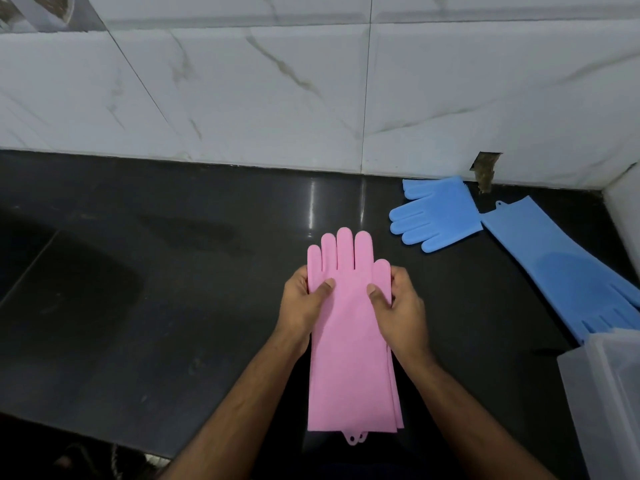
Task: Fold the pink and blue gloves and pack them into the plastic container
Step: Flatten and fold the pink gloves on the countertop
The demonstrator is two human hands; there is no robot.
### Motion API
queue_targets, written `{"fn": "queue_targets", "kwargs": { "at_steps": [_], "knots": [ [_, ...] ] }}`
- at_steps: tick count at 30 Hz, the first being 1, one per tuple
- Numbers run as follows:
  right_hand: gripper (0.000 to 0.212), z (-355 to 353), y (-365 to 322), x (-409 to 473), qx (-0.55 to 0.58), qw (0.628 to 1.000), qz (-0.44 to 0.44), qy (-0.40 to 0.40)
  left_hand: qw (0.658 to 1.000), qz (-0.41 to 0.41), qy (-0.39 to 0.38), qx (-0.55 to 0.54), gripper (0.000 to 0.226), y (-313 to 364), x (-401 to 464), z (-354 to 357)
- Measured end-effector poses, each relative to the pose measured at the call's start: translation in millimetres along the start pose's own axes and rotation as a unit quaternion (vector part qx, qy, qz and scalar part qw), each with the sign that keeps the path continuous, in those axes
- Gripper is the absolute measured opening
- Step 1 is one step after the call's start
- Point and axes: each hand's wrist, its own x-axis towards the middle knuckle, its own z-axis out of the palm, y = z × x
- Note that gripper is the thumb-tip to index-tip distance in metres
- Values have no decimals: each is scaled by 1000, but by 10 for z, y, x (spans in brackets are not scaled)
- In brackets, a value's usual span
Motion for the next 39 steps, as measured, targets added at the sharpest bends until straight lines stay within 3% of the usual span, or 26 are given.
{"fn": "queue_targets", "kwargs": {
  "at_steps": [3, 6, 10, 14, 22, 39],
  "knots": [
    [40, 10, 78, 53, -7, 1000, 15, -22, 1000, -26, 17, -1, 23, -62, 33, 14],
    [41, 19, 109, 48, -12, 1000, 2, -22, 1000, 6, 14, 20, 21, -65, 45, 7],
    [31, 22, 148, -19, 46, 999, 3, -2, 998, 53, -1, 44, 22, -18, 71, 41],
    [26, -13, 134, -20, 68, 998, 8, 10, 996, 35, 34, 79, 19, -101, 77, 65],
    [28, -67, 60, 15, -60, 997, -28, 33, 994, 22, 50, 91, 23, -142, 90, 43],
    [21, -138, 132, 144, -69, 996, -20, 48, 964, 105, 104, 221, 44, -242, 24, 3]
  ]
}}
